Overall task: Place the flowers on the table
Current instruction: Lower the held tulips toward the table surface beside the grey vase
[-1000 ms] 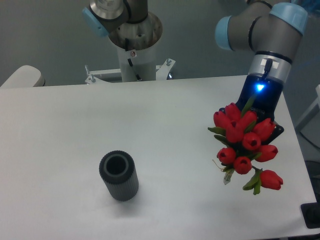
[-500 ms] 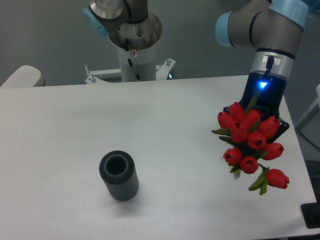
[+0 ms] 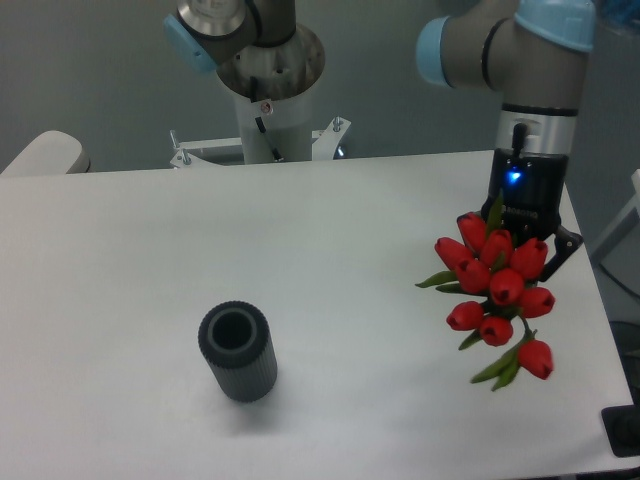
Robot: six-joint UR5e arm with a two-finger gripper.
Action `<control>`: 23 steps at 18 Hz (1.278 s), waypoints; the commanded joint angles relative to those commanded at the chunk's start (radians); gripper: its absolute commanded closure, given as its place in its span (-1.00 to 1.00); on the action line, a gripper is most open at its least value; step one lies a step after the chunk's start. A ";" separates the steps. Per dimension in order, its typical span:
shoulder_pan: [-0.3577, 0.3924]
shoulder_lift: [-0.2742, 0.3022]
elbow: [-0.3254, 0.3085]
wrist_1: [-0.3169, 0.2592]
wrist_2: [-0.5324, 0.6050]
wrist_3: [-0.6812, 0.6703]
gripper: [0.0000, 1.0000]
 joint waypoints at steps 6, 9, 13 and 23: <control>-0.112 0.017 -0.110 0.003 0.351 0.101 0.35; -0.132 0.029 -0.169 0.008 0.425 0.130 0.35; -0.135 0.049 -0.259 0.008 0.453 0.158 0.35; -0.195 0.025 -0.379 0.011 0.596 0.161 0.37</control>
